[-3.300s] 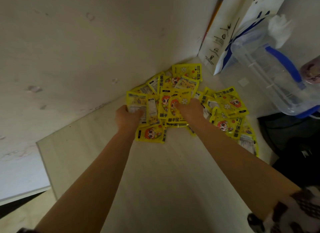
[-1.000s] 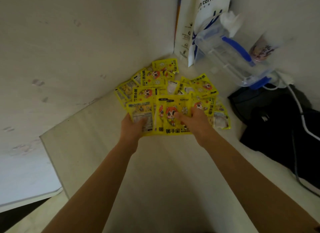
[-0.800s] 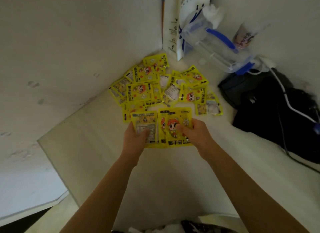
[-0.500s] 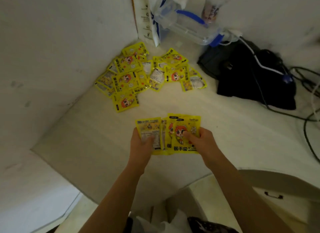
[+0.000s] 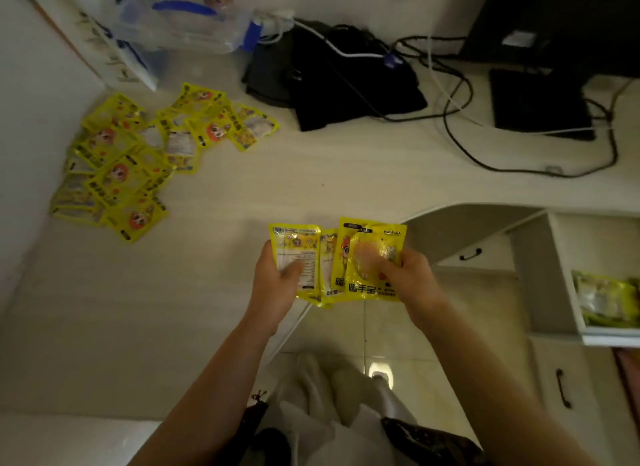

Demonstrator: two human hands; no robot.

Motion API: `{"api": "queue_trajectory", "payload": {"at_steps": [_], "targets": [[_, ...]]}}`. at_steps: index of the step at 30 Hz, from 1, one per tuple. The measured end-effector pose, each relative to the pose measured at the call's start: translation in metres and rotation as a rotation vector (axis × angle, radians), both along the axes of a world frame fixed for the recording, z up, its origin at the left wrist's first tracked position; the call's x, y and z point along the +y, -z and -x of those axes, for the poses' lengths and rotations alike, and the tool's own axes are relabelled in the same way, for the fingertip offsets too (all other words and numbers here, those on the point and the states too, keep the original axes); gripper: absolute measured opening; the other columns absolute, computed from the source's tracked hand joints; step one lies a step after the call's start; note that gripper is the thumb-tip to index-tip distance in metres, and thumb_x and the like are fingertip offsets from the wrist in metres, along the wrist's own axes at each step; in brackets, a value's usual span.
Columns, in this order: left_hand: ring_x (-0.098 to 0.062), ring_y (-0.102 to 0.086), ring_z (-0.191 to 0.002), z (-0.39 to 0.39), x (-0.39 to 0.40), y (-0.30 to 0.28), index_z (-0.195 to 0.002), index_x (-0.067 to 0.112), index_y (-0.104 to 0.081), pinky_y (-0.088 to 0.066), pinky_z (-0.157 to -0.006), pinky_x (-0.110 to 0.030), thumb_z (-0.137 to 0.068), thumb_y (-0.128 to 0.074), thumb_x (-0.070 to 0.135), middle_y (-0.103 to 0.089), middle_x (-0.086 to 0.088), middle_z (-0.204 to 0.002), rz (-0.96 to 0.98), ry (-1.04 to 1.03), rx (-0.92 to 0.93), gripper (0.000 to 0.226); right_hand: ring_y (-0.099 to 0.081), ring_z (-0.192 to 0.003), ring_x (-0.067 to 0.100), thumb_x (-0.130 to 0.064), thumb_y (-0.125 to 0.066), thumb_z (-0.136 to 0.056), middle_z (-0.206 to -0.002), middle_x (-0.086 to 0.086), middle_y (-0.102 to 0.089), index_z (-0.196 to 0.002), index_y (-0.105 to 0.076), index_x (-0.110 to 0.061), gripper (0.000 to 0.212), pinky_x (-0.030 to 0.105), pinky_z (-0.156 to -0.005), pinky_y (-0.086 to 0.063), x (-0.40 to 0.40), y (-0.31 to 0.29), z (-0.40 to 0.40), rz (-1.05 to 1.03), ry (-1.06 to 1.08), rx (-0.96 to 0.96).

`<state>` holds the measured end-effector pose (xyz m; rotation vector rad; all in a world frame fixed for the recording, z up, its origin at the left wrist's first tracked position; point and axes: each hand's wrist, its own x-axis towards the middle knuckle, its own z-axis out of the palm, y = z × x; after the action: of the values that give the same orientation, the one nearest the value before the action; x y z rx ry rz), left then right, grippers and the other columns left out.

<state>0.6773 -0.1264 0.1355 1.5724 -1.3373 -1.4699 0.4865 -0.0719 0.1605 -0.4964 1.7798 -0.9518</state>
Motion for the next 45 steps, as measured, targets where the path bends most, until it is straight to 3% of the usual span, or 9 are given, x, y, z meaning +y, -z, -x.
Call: {"api": "queue_trajectory", "payload": {"at_steps": [6,10,14,18,24,28,34,40,45], "targets": [[0.002,-0.063,-0.079,0.069,0.035,0.004,-0.111,0.015,-0.055,-0.048,-0.062,-0.005,-0.088,-0.06,0.002,-0.066,0.001,-0.098,0.021,0.211,-0.066,0.027,-0.067,-0.056,0.003,-0.018,-0.065,-0.089,-0.074,-0.004,-0.069,-0.089,-0.066,-0.016,0.002,0.016,-0.049,-0.05,0.078,0.0,0.057,-0.009,0.18,0.01],[-0.011,-0.066,-0.091,0.12,0.079,0.006,-0.119,0.016,-0.055,-0.054,-0.074,-0.023,-0.089,-0.061,0.009,-0.067,0.001,-0.107,-0.003,0.346,-0.096,0.031,-0.065,-0.061,0.007,-0.019,-0.066,-0.088,-0.074,-0.002,-0.068,-0.091,-0.066,-0.011,0.009,0.019,-0.051,-0.048,0.138,0.003,0.099,-0.035,0.289,0.018],[0.002,-0.057,-0.08,0.176,0.137,0.001,-0.117,0.015,-0.054,-0.041,-0.059,-0.007,-0.089,-0.062,0.009,-0.062,0.004,-0.099,-0.003,0.413,-0.127,0.029,-0.066,-0.066,0.011,-0.018,-0.066,-0.088,-0.08,0.002,-0.069,-0.084,-0.062,-0.017,0.006,0.023,-0.055,-0.052,0.206,0.007,0.143,-0.03,0.394,-0.017],[-0.005,-0.063,-0.083,0.225,0.192,0.006,-0.107,0.021,-0.054,-0.046,-0.064,-0.016,-0.089,-0.062,0.006,-0.065,0.007,-0.096,-0.04,0.474,-0.089,0.025,-0.068,-0.072,0.015,-0.019,-0.066,-0.088,-0.085,0.003,-0.071,-0.1,-0.065,-0.01,0.015,0.027,-0.063,-0.056,0.271,0.011,0.189,-0.041,0.459,-0.03],[-0.002,-0.065,-0.079,0.294,0.246,0.008,-0.099,0.029,-0.054,-0.047,-0.057,-0.007,-0.089,-0.061,0.004,-0.066,0.011,-0.093,-0.065,0.551,-0.056,0.028,-0.067,-0.069,0.014,-0.019,-0.066,-0.089,-0.082,0.001,-0.069,-0.102,-0.063,-0.01,0.017,0.025,-0.056,-0.052,0.336,0.017,0.246,-0.054,0.556,-0.042],[0.0,-0.064,-0.078,0.334,0.259,0.009,-0.101,0.025,-0.054,-0.049,-0.06,-0.012,-0.088,-0.062,0.004,-0.066,0.01,-0.092,-0.051,0.571,-0.062,0.025,-0.067,-0.068,0.012,-0.02,-0.065,-0.089,-0.083,0.001,-0.069,-0.103,-0.061,-0.01,0.018,0.024,-0.056,-0.051,0.356,0.018,0.278,-0.052,0.611,-0.055],[-0.008,-0.067,-0.085,0.398,0.255,0.016,-0.097,0.029,-0.054,-0.053,-0.07,-0.023,-0.088,-0.063,0.006,-0.068,0.006,-0.097,-0.062,0.599,-0.051,0.026,-0.069,-0.077,0.019,-0.022,-0.065,-0.089,-0.096,0.008,-0.072,-0.108,-0.063,-0.009,0.023,0.033,-0.069,-0.058,0.355,0.024,0.333,-0.056,0.659,-0.065],[-0.016,-0.066,-0.099,0.468,0.227,0.025,-0.112,0.024,-0.054,-0.054,-0.087,-0.037,-0.088,-0.064,0.011,-0.067,0.001,-0.11,-0.06,0.648,-0.072,0.029,-0.07,-0.076,0.018,-0.022,-0.065,-0.09,-0.09,0.003,-0.071,-0.103,-0.061,-0.014,0.016,0.035,-0.071,-0.058,0.333,0.031,0.398,-0.053,0.695,-0.064],[-0.009,-0.066,-0.09,0.525,0.208,0.021,-0.107,0.025,-0.053,-0.053,-0.075,-0.027,-0.089,-0.061,0.007,-0.067,0.004,-0.102,-0.08,0.683,-0.079,0.027,-0.07,-0.075,0.022,-0.023,-0.068,-0.087,-0.09,0.007,-0.072,-0.1,-0.063,-0.011,0.019,0.042,-0.075,-0.06,0.316,0.034,0.453,-0.073,0.729,-0.061]]}}
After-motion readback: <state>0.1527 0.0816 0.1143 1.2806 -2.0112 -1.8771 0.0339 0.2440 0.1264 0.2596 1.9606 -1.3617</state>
